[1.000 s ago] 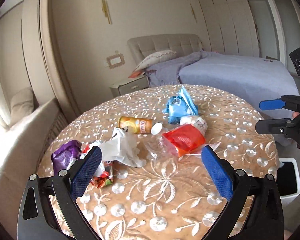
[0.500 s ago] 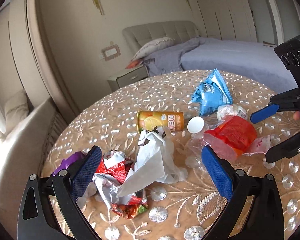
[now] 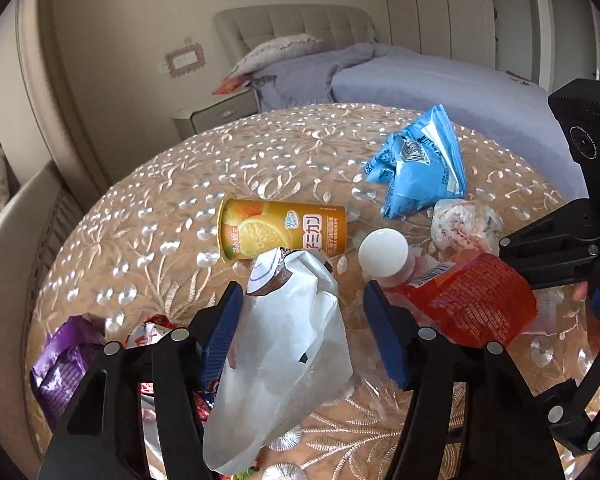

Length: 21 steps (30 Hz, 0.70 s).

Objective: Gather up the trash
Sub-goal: 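Grasp the white plastic bag with left tool while right tool grasps the red bottle, then carry bag and red bottle to the bin and open both tools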

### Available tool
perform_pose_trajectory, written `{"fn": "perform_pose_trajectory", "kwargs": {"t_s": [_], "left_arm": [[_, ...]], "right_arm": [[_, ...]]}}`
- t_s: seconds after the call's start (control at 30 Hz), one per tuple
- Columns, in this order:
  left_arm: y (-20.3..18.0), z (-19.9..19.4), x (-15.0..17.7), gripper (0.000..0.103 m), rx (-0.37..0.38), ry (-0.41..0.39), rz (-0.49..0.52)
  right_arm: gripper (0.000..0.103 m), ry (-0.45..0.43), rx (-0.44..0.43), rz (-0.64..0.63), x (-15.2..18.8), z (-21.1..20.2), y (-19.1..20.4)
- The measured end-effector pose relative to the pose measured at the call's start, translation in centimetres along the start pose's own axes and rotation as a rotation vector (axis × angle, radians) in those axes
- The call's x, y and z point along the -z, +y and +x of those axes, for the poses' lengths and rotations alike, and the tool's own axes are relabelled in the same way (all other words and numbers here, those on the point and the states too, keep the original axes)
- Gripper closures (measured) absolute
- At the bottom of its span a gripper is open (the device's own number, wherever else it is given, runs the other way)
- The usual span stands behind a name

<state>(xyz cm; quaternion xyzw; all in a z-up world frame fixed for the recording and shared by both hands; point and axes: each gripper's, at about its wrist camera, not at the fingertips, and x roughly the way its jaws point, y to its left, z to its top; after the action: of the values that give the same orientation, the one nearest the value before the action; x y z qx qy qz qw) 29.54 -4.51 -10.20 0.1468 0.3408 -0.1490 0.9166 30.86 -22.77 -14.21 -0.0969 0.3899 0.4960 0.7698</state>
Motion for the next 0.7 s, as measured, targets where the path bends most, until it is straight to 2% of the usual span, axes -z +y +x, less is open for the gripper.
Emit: {"fn": "perform_pose_trajectory", "kwargs": {"t_s": [0.03,0.07,0.2,0.3,0.43,0.7], "left_arm": [[0.0,-0.1,0.0,0.053,-0.003,-0.004,-0.004],[0.0,-0.1,-0.1,0.061,-0.022,-0.013,-0.004],[0.3,-1.6,-0.1,0.063,-0.034,-0.053,-0.029],[-0.1,-3.6,0.2,0.063,-0.053,-0.075,-0.031],[-0.8,-6.6,0.7,0.063,-0.084,-0.115,-0.037],[-3.6,-11.8,1.9,0.063,-0.049,-0.176,-0.048]], "right_arm": [[0.071,0.006,-0.012,0.001,0.1,0.1,0.1],[0.077,0.004,-0.033,0.002,0.3,0.0,0.2],[0.090,-0.054,-0.015,-0.007,0.2,-0.8,1.0],[0.093,-0.108,-0.016,-0.012,0.4,-2.8,2.1],[0.094,-0.171,0.009,-0.024,1.0,-5.5,3.7],[0.094,-0.257,0.061,-0.018,3.2,-10.8,6.4]]}}
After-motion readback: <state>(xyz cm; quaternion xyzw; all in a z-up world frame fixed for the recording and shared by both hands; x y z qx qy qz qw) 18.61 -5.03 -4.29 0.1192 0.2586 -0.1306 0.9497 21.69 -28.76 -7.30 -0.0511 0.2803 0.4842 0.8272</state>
